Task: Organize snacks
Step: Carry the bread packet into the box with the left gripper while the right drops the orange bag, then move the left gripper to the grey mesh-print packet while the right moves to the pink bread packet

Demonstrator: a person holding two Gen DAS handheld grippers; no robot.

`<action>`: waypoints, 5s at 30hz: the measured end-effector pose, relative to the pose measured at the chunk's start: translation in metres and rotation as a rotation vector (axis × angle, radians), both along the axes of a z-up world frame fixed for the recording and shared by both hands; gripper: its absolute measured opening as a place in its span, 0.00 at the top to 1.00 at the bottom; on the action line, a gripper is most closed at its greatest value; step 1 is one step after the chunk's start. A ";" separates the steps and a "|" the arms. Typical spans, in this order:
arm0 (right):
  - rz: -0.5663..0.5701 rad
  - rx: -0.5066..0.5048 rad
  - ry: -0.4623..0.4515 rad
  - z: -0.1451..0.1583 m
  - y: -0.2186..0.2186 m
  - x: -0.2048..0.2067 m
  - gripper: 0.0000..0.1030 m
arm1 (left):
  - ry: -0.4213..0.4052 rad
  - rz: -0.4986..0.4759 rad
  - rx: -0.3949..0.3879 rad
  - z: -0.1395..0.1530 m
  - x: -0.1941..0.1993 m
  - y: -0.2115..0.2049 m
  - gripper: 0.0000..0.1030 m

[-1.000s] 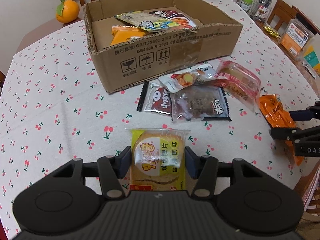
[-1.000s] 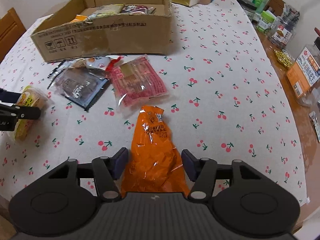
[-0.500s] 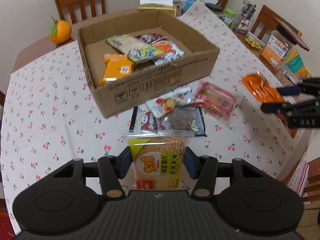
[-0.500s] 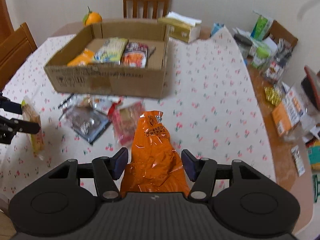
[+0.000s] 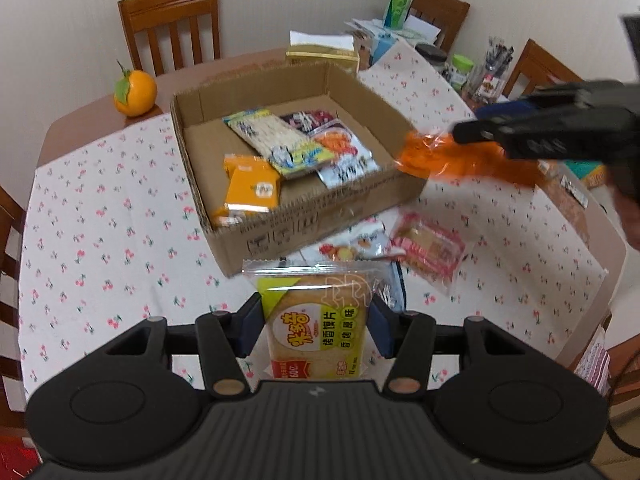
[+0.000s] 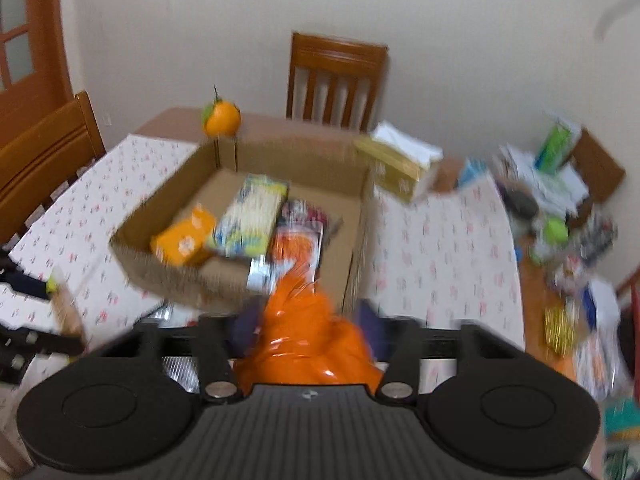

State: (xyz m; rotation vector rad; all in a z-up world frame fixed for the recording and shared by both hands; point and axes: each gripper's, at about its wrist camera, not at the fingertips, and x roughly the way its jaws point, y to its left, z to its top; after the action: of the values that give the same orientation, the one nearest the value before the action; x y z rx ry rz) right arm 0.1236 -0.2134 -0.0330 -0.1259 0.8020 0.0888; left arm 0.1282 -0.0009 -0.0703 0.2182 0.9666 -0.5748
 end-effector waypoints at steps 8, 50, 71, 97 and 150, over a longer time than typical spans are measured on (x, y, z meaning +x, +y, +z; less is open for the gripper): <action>0.034 -0.001 0.020 -0.007 -0.001 0.051 0.53 | -0.041 0.021 -0.002 0.012 0.013 -0.001 0.48; 0.064 0.137 0.016 -0.015 -0.019 0.016 0.40 | -0.003 -0.022 0.010 0.016 0.015 -0.019 0.48; -0.004 0.170 -0.004 -0.033 -0.025 0.022 0.00 | -0.081 0.022 0.010 0.035 0.147 -0.049 0.48; -0.006 0.071 0.118 -0.089 -0.017 -0.023 0.00 | -0.182 0.229 0.017 0.020 0.076 -0.008 0.10; 0.216 0.037 0.148 -0.148 -0.036 -0.010 0.00 | 0.056 0.464 0.153 -0.100 -0.025 -0.046 0.10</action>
State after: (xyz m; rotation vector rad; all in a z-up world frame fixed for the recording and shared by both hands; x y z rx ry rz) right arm 0.1132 -0.2490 -0.1810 -0.1719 0.9323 0.3199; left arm 0.1036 -0.0469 -0.1702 0.1078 1.0741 -0.0814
